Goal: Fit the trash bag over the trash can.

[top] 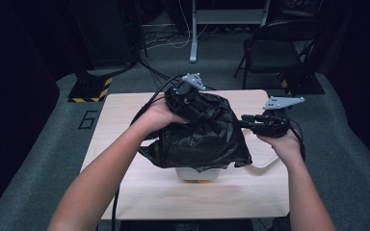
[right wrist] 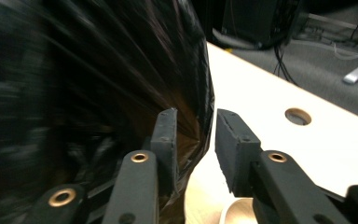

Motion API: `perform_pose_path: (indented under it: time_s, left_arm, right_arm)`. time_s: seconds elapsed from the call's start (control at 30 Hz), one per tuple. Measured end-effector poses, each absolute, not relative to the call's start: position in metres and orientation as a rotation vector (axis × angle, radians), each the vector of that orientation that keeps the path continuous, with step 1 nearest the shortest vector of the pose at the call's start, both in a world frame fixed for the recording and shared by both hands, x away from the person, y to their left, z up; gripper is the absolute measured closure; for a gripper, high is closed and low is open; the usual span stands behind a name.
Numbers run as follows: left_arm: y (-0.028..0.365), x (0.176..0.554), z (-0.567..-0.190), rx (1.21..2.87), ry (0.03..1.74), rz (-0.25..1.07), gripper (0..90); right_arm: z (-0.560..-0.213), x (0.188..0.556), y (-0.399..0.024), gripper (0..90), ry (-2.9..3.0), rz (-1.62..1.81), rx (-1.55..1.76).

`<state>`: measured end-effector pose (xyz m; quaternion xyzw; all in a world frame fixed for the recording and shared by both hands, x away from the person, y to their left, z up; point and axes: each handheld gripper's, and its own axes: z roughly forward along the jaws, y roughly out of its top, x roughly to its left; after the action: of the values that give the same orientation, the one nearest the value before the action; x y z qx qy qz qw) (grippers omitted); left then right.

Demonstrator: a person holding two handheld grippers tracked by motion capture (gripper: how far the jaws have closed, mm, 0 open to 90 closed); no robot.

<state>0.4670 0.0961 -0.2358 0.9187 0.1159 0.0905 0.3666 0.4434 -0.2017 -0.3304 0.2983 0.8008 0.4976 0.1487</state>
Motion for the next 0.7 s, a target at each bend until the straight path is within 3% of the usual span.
perform_pose_path:
  time_s: [0.43,0.6,0.7]
  left_arm:
    - [0.074,0.475,-0.232,2.296,0.279,0.232,45.7]
    - [0.065,0.479,-0.237,2.323,0.260,0.208,48.5]
    - [0.060,0.481,-0.240,2.342,0.250,0.185,54.9]
  right_arm:
    - [-0.298,0.383,-0.206,54.2,2.286,1.693,0.624]
    - [-0.298,0.369,-0.194,46.4,2.335,1.729,0.523]
    - [-0.302,0.368,-0.186,49.4,2.350,1.724,0.498]
